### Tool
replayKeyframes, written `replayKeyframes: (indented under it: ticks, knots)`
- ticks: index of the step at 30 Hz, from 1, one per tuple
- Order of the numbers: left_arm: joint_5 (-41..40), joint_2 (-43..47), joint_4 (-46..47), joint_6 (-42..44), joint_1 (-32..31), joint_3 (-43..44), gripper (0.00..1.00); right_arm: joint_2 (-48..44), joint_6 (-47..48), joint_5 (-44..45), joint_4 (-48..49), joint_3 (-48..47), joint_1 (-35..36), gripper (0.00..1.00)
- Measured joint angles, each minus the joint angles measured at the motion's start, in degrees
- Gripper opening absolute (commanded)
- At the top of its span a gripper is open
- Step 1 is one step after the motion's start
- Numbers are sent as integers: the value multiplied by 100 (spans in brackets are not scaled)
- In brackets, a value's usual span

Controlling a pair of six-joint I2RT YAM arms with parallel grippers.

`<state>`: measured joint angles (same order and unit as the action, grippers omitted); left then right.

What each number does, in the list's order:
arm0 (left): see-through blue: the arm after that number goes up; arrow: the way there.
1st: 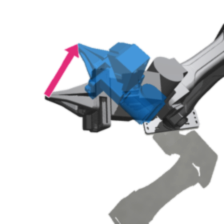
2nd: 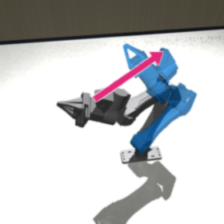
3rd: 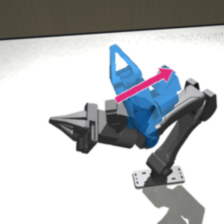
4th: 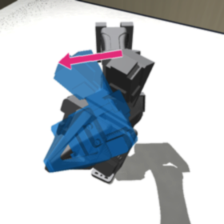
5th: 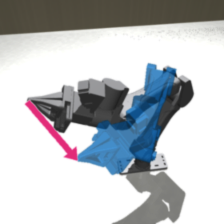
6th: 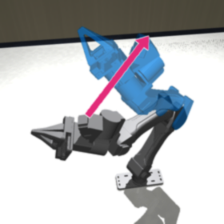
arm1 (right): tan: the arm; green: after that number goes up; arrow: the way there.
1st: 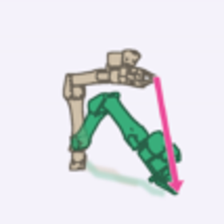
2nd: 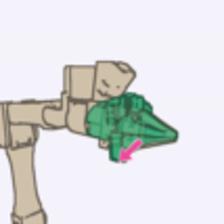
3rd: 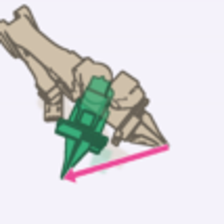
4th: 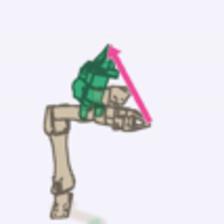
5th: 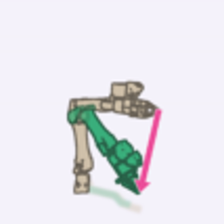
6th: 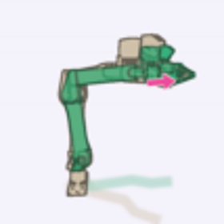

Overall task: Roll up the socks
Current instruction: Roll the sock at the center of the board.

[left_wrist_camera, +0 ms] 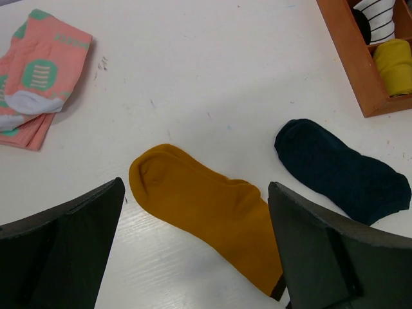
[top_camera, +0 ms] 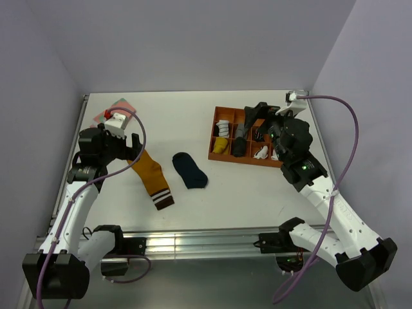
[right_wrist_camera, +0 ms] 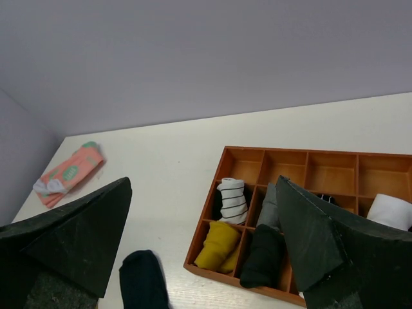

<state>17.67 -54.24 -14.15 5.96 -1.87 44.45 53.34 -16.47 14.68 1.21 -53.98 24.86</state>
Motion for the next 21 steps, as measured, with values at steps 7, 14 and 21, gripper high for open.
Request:
replayKeyframes:
  ticks: [7,14,21]
  knots:
    - [48,7,-37,46,2,0,99,-50,-22,72,-61,9,0,100]
    - [214,20,-280,273,2,26,94,-48,-17,2,-260,9,0,98]
    - [348,20,-894,1034,-376,-52,85,79,-20,-262,-431,7,0,92]
